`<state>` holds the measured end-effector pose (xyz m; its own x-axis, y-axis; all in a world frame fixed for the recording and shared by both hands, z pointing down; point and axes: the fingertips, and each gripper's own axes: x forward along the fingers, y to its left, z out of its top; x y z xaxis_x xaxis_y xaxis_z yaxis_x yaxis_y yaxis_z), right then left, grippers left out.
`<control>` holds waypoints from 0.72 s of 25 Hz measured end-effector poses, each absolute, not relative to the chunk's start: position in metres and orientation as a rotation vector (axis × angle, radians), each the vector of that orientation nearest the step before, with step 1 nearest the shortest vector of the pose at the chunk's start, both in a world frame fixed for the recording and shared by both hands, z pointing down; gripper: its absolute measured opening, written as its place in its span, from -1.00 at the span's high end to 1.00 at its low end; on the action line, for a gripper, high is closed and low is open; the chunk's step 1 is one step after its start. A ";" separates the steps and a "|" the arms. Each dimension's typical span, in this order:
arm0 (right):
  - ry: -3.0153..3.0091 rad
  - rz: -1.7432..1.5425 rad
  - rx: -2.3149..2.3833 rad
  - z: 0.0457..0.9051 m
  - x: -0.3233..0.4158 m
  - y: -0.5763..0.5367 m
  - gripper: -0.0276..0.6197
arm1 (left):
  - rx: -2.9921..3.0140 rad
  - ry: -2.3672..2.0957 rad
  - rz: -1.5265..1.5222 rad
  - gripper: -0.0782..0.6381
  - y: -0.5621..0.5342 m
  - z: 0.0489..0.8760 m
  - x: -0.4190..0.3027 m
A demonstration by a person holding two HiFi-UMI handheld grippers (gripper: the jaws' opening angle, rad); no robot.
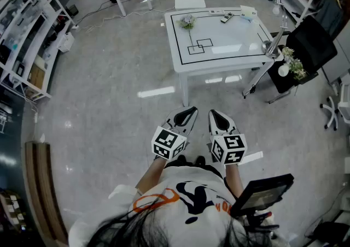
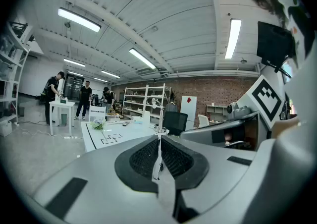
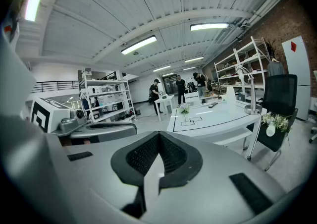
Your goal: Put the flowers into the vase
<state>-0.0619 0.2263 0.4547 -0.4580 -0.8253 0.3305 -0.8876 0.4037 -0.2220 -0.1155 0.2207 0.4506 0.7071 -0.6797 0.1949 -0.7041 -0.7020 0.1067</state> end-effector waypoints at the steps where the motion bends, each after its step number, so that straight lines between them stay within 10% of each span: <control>1: -2.486 0.554 1.532 0.455 -0.062 0.226 0.87 | 2.741 -1.120 0.211 0.75 0.220 0.450 -0.116; 18: -2.541 0.535 1.505 0.455 -0.043 0.208 0.87 | 2.759 -1.143 0.279 0.75 0.203 0.455 -0.097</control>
